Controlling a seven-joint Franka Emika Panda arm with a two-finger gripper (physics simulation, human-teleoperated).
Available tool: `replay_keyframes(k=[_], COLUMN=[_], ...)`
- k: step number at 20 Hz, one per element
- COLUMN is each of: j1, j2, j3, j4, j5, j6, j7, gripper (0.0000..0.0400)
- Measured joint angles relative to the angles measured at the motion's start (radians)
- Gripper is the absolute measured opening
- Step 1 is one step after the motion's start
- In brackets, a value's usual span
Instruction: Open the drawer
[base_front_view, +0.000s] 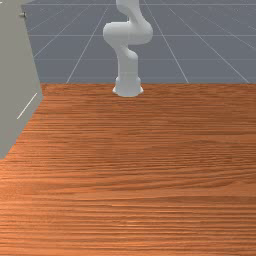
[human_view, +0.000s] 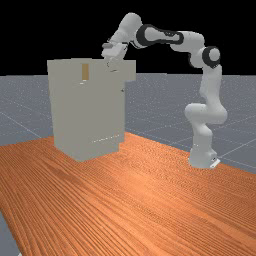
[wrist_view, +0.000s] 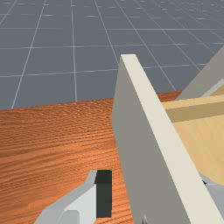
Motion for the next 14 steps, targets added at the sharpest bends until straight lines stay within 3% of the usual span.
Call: replay_keyframes(k=[1,2,3,4,5,6,7,8,9,10,11,12,14], j1=[0.000,0.000,-0.014,-0.105,-0.299,-0.475,-0.553,-0.549,-0.530,-0.531,-0.523,-0.483,-0.431], j2=[-0.072,-0.135,-0.208,-0.244,-0.273,-0.296,-0.329,-0.313,-0.213,-0.100,0.090,0.238,0.300], j3=[0.047,0.084,0.151,0.283,0.474,0.669,0.825,0.950,1.079,1.181,1.274,1.311,1.347], j4=[-0.105,-0.202,-0.334,-0.437,-0.503,-0.496,-0.488,-0.465,-0.514,-0.571,-0.608,-0.615,-0.606], j5=[-0.048,-0.092,-0.160,-0.346,-0.671,-1.103,-1.509,-1.699,-1.816,-1.904,-1.886,-1.861,-1.785], j6=[0.124,0.249,0.440,0.611,0.739,0.803,0.663,0.473,0.272,0.069,-0.139,-0.247,-0.273], j7=[0.086,0.157,0.297,0.532,0.897,1.359,1.843,2.105,2.323,2.374,2.354,2.306,2.246], gripper=[0.0169,0.0177,0.0199,0.0120,0.0194,0.0079,0.0050,0.0033,0.0020,0.0012,0.0008,0.0005,0.0002])
